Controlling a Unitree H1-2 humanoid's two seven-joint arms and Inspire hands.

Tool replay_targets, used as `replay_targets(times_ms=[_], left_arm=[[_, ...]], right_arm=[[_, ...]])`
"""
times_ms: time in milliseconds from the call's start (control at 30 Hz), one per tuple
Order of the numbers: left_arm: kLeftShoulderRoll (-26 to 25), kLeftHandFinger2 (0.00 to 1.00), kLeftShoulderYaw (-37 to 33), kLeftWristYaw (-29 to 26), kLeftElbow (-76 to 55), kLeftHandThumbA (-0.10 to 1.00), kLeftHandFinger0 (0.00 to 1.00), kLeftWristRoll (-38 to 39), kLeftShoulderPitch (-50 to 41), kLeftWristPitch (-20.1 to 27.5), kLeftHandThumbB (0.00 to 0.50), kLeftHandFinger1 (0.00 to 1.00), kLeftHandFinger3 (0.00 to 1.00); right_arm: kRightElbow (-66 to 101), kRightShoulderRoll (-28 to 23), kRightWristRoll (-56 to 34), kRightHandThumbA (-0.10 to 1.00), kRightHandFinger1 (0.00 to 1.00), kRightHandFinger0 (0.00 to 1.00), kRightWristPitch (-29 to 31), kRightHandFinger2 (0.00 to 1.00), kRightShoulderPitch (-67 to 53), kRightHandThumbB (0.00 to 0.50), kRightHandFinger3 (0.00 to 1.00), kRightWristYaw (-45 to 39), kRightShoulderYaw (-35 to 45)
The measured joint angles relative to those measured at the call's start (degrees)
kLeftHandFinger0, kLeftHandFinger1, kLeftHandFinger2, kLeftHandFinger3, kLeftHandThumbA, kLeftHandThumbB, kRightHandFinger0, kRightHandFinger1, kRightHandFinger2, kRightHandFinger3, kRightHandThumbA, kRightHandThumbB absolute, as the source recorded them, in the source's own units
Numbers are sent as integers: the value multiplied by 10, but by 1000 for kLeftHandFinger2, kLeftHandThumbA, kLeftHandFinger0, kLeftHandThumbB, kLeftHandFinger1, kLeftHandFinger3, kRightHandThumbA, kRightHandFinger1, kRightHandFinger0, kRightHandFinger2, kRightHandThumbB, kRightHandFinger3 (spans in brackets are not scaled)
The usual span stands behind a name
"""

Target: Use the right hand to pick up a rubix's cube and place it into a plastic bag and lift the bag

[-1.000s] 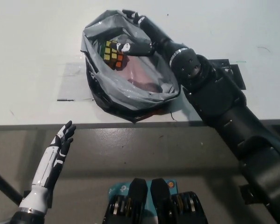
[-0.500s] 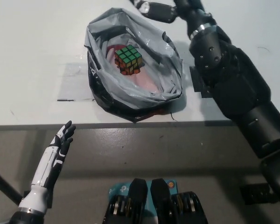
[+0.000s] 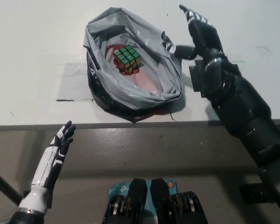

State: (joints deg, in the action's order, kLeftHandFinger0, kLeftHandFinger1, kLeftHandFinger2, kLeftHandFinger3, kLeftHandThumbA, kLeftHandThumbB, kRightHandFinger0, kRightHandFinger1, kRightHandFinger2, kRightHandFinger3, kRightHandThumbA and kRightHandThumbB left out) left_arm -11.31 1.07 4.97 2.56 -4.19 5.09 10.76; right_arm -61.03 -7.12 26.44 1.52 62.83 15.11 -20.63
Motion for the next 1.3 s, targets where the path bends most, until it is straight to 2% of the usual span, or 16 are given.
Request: replay_targets(times_ms=[133,233,533,633,767,800,900,1233,1300], left_arm=[[0,1000,0,0,0,1000,1000,1,0,0,113,1000,1000],[0,1000,0,0,0,1000,1000,1,0,0,105,1000,1000],[0,1000,0,0,0,1000,1000,2,0,0,99,1000,1000],[0,1000,0,0,0,1000,1000,1,0,0,95,1000,1000],[0,1000,0,0,0,1000,997,2,0,0,97,1000,1000],[0,1000,0,0,0,1000,997,1,0,0,95,1000,1000],[0,1000,0,0,0,1000,995,2,0,0,95,1000,1000],[0,1000,0,0,0,1000,986,2,0,0,105,1000,1000],[0,1000,0,0,0,1000,982,2,1,0,115,1000,1000]], right_arm=[[-28,15,-1,789,1000,1000,9,1000,-3,500,1000,1,3],[-34,21,-6,872,1000,1000,14,1000,-5,500,1000,0,8],[13,26,-37,919,1000,1000,20,1000,-21,500,1000,-48,37],[39,26,-39,853,1000,1000,17,1000,-24,500,1000,-61,40],[75,26,-39,838,1000,1000,-3,1000,-24,500,1000,-83,40],[76,26,-38,806,1000,1000,-9,1000,-24,500,1000,-85,39],[70,26,-27,666,1000,1000,-47,1000,-23,500,1000,-89,30],[-35,29,17,529,1000,1000,-168,1000,-1,500,1000,-79,-18],[-57,29,30,493,1000,1000,-185,1000,10,487,1000,-72,-37]])
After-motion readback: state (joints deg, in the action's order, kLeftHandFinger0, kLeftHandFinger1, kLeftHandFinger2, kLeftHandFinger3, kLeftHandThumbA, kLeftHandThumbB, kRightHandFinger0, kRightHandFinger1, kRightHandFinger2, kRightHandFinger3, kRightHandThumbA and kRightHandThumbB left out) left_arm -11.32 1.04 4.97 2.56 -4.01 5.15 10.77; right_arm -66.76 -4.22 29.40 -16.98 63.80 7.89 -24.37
